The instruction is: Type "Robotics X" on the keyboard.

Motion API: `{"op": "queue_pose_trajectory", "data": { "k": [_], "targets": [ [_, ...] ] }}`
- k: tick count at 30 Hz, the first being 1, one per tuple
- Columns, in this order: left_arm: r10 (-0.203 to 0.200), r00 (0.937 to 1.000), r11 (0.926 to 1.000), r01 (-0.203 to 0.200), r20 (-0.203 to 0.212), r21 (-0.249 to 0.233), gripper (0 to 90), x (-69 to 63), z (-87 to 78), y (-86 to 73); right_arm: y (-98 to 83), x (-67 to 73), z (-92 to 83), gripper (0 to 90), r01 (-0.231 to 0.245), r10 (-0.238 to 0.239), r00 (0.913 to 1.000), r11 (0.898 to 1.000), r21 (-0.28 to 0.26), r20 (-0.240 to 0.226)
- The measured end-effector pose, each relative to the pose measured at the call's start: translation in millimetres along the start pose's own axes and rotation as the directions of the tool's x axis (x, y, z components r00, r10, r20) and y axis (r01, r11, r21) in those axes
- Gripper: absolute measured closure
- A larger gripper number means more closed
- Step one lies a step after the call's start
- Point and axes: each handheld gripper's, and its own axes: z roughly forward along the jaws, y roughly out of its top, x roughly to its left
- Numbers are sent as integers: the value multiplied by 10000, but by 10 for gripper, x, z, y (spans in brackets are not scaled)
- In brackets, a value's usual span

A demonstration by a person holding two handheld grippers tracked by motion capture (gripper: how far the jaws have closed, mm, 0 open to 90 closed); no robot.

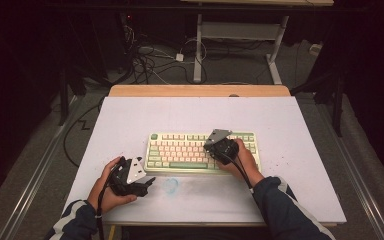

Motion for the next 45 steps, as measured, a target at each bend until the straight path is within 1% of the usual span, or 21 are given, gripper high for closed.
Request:
{"op": "queue_pose_trajectory", "data": {
  "k": [1, 2, 4, 7, 9, 11, 16, 19, 20, 23, 27, 29, 32, 34, 35, 36, 39, 40, 42, 43, 45],
  "targets": [
    [-2, 10000, 10000, 2, 1, -7, 202, 0, -4, 2, -2, -3, -8, 900, -23, 23, 10000, 10000, -86, -26],
    [15, 10000, 10000, -15, 4, -12, 202, 3, -6, 4, -4, -15, -36, 900, -214, 211, 9997, 9993, -297, -103],
    [-3, 10000, 10000, 3, -18, 6, 202, 6, -6, 3, -4, -35, -83, 900, -284, 283, 9996, 9985, -463, -30],
    [-14, 10000, 10000, 14, -34, 22, 202, 8, -6, 2, -12, -64, -177, 888, -520, 517, 9986, 9951, -837, -59],
    [38, 10000, 10000, -38, -45, 17, 202, 6, -7, 0, -25, -80, -249, 881, -564, 566, 9984, 9931, -1028, -13],
    [29, 10000, 10000, -29, -40, 16, 202, 4, -5, -3, -45, -98, -332, 852, -530, 544, 9985, 9920, -1144, 90],
    [18, 10000, 10000, -18, -27, 41, 203, 2, -2, -6, -123, -162, -556, 775, -646, 683, 9976, 9803, -1864, 137],
    [34, 10000, 10000, -34, -31, 37, 203, 4, -4, -4, -190, -180, -655, 718, -714, 761, 9970, 9719, -2241, 123],
    [27, 10000, 10000, -27, -28, 28, 203, 6, -5, -2, -212, -181, -679, 698, -706, 751, 9971, 9711, -2278, 110],
    [32, 10000, 10000, -32, -40, 44, 203, 9, -7, -2, -279, -167, -754, 622, -456, 546, 9981, 9680, -2467, 296],
    [31, 10000, 10000, -31, -63, 35, 203, 10, -10, 0, -381, -140, -855, 501, -404, 578, 9965, 9645, -2611, 596],
    [10, 10000, 10000, -10, -82, 20, 203, 9, -12, 2, -461, -122, -913, 465, -344, 572, 9956, 9595, -2797, 738],
    [70, 9999, 10000, -69, -115, 39, 203, 16, -16, 9, -557, -101, -970, 369, -342, 662, 9922, 9592, -2808, 1053],
    [66, 9998, 10000, -66, -191, -1, 205, 17, -15, 15, -631, -91, -1012, 356, -477, 834, 9897, 9584, -2814, 1163],
    [32, 9997, 10000, -33, -241, -36, 210, 16, -13, 19, -676, -83, -1041, 334, -499, 901, 9874, 9575, -2841, 1300],
    [-24, 9997, 10000, 22, -240, -82, 211, 15, -13, 25, -717, -79, -1066, 331, -569, 993, 9859, 9557, -2886, 1344],
    [-134, 9994, 9995, 125, -305, -284, 211, 11, -34, 65, -831, -61, -1131, 304, -946, 1370, 9825, 9508, -2950, 1262],
    [-204, 9995, 9992, 195, -259, -360, 219, 8, -43, 77, -872, -44, -1149, 290, -1015, 1436, 9815, 9510, -2921, 1264],
    [-226, 9992, 9989, 212, -317, -426, 228, 5, -54, 96, -954, -3, -1176, 273, -990, 1432, 9794, 9551, -2792, 1427],
    [-254, 9992, 9986, 240, -301, -472, 237, 3, -61, 106, -997, 15, -1191, 266, -1026, 1470, 9785, 9553, -2774, 1445],
    [-358, 9992, 9976, 347, -185, -603, 248, -6, -75, 129, -1077, 46, -1212, 245, -1017, 1477, 9769, 9570, -2716, 1546]
  ]
}}
